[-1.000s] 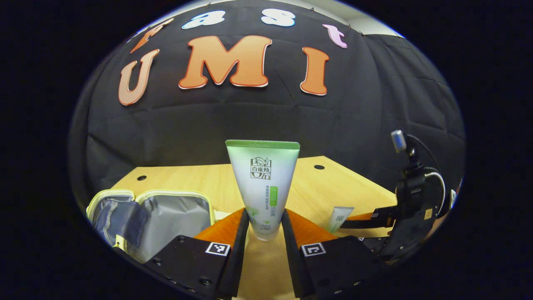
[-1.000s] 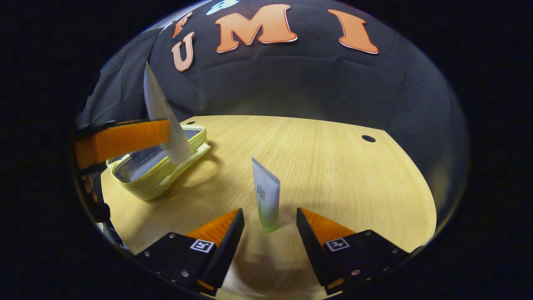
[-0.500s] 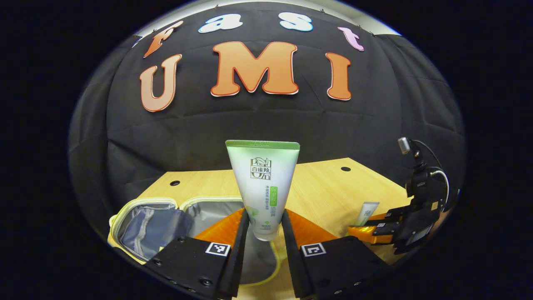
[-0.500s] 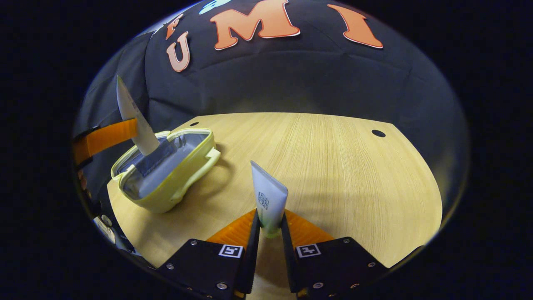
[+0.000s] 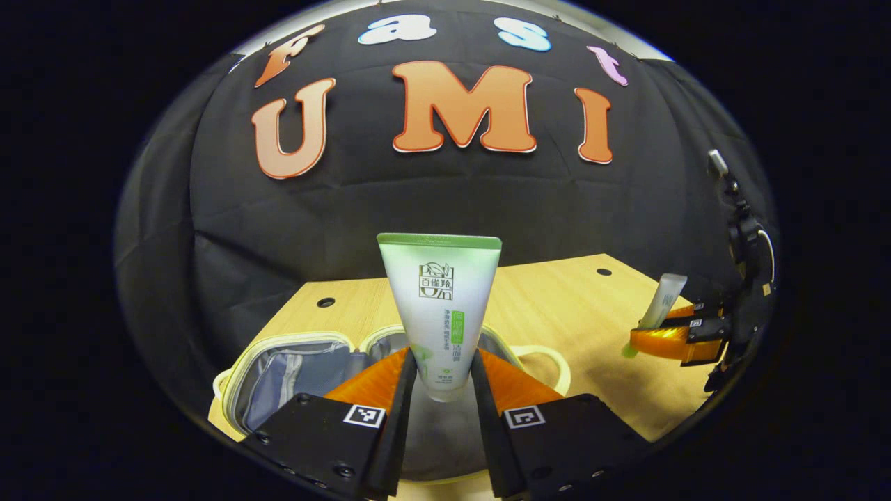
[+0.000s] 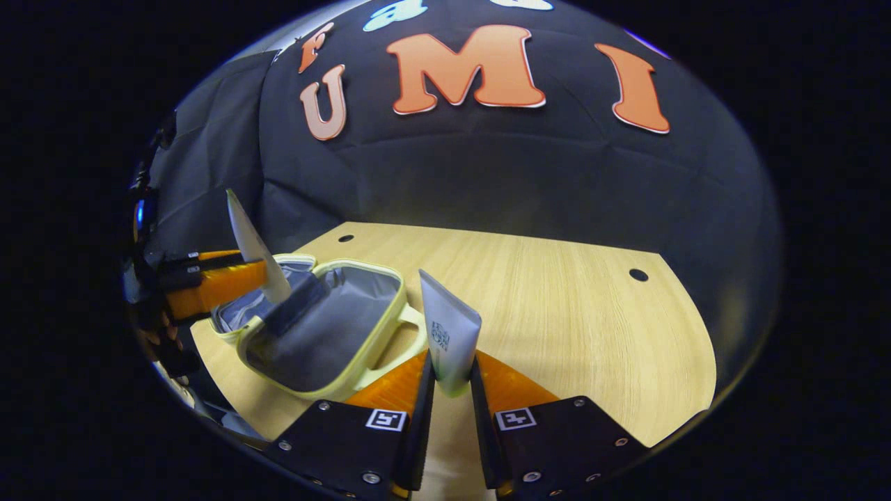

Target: First open the suitcase, pack the skin care products into it, and then close the suitcase.

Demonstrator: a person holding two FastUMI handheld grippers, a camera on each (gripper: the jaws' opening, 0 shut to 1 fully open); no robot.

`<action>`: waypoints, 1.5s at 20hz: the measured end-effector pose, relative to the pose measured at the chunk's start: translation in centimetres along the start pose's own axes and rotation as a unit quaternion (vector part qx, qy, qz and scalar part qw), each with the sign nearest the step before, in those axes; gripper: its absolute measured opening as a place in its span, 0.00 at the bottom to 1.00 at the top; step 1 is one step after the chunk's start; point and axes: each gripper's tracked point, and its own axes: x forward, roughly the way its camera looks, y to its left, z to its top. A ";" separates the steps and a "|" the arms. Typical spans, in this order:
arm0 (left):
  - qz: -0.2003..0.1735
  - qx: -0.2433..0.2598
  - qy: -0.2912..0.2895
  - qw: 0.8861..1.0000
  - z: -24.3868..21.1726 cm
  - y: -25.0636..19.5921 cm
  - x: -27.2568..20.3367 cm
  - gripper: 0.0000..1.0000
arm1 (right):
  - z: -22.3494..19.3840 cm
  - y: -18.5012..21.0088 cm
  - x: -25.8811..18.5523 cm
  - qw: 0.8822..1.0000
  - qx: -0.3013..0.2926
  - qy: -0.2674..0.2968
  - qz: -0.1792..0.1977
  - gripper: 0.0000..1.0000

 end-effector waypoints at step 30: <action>-0.077 -0.133 0.223 0.963 -11.6 3.3 5.7 0.66 | -2.9 13.5 8.1 0.993 0.006 0.107 0.056 0.33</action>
